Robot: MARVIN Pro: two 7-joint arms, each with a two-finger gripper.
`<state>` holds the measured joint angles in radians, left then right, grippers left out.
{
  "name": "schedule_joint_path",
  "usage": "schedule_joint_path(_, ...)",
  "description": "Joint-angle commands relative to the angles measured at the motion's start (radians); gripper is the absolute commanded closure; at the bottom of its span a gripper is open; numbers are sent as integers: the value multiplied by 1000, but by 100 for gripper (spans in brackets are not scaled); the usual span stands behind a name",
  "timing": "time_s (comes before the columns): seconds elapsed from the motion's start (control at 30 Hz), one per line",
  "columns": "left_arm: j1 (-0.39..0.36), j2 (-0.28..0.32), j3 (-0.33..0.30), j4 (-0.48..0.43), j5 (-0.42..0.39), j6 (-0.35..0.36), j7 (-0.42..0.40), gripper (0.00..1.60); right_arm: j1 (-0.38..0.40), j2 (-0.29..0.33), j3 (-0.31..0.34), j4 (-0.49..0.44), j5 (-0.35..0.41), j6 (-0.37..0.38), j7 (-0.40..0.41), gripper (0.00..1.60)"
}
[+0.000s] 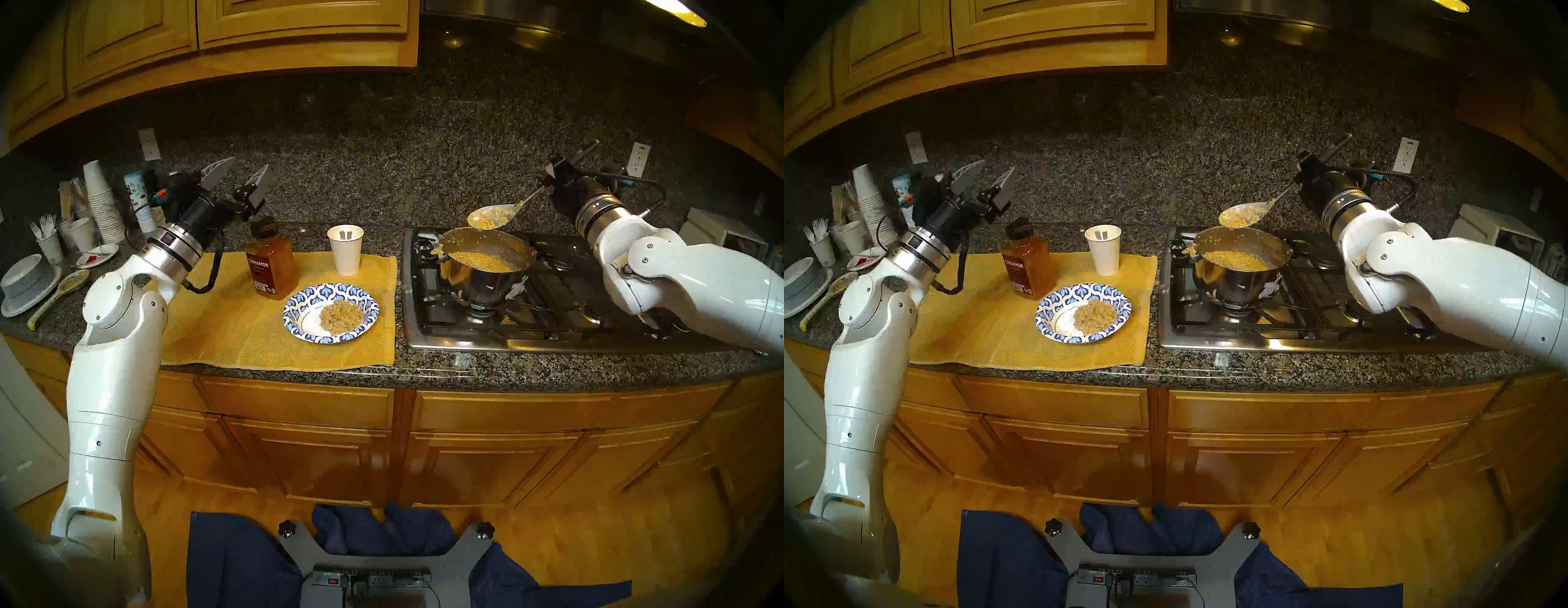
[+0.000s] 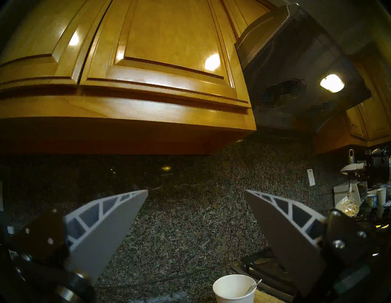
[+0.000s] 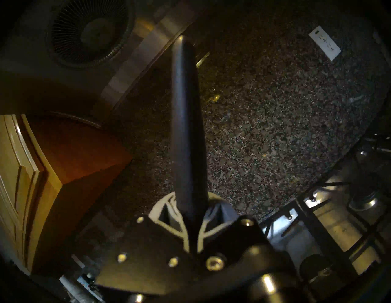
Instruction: Scoop oatmeal into bowl, add cinnamon, and put a spoon inside bowl
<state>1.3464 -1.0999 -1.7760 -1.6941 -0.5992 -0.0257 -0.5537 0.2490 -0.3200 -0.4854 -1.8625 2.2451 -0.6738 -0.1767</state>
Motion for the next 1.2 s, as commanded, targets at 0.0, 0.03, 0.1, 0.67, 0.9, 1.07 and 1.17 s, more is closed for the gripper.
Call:
schedule_joint_path(0.0,-33,-1,-6,-23,-8,-11,-1,0,50,-12,7,20,-98,-24,-30,160)
schedule_joint_path(0.03,-33,-1,-6,-23,-8,-11,-1,0,49,-21,5,23,-107,-25,-35,160)
schedule_joint_path(0.1,-33,-1,-6,-23,-8,-11,-1,0,47,-39,-8,33,-147,-29,-44,160)
schedule_joint_path(0.67,-32,0,-6,-23,-8,-11,-1,0,52,-201,-124,162,-457,-10,-145,160)
schedule_joint_path(0.9,-33,-1,-6,-23,-9,-12,-1,0,42,-234,-154,172,-503,7,-198,160)
schedule_joint_path(1.07,-34,-1,-6,-23,-9,-12,-1,0,18,-263,-170,193,-506,4,-220,160)
schedule_joint_path(1.17,-34,-1,-6,-23,-9,-12,-1,0,13,-273,-177,198,-505,6,-227,160)
